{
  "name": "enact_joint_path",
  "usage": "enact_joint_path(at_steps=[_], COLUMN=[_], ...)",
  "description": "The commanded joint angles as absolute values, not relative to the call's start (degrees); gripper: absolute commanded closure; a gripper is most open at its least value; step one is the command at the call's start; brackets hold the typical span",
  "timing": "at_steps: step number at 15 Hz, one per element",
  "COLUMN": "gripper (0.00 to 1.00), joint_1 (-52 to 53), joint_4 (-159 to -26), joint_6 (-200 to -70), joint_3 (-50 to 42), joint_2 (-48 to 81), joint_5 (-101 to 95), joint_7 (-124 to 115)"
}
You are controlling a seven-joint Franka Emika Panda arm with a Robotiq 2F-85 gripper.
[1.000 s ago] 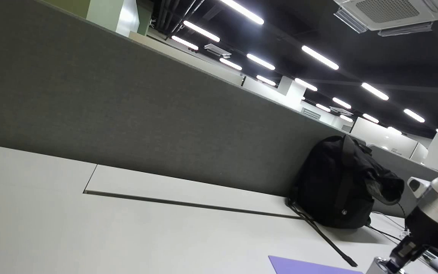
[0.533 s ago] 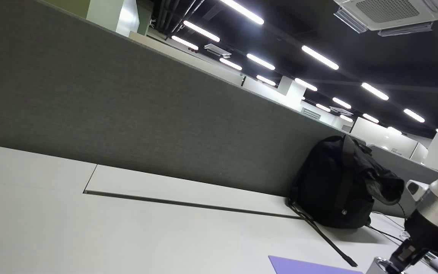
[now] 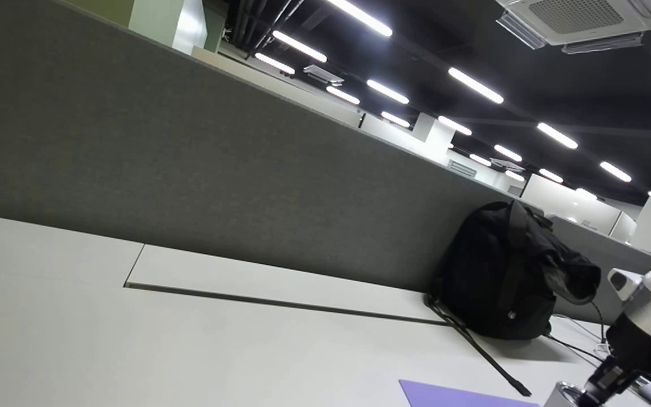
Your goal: Remove the lid from the white mug
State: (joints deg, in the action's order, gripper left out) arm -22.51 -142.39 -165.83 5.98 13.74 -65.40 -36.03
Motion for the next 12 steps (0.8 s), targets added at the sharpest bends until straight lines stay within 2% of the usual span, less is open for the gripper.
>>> enact_joint_path(at_steps=[1, 9, 10, 11, 12], gripper=[1.00, 1.00, 1.00, 1.00, 1.00], joint_1=[-22.1, -27.0, -21.0, -29.2, -30.3], joint_4=[-140.9, -144.2, -145.7, -146.4, -147.4], joint_6=[-165.3, -176.4, -178.8, -177.9, -177.7], joint_3=[4.0, 8.2, 3.1, 11.7, 14.1], joint_2=[14.2, 10.2, 9.5, 9.2, 8.8], joint_5=[-69.1, -51.8, -44.0, -42.5, -37.1], joint_7=[-40.0, -31.0, -25.4, -23.9, -19.2])
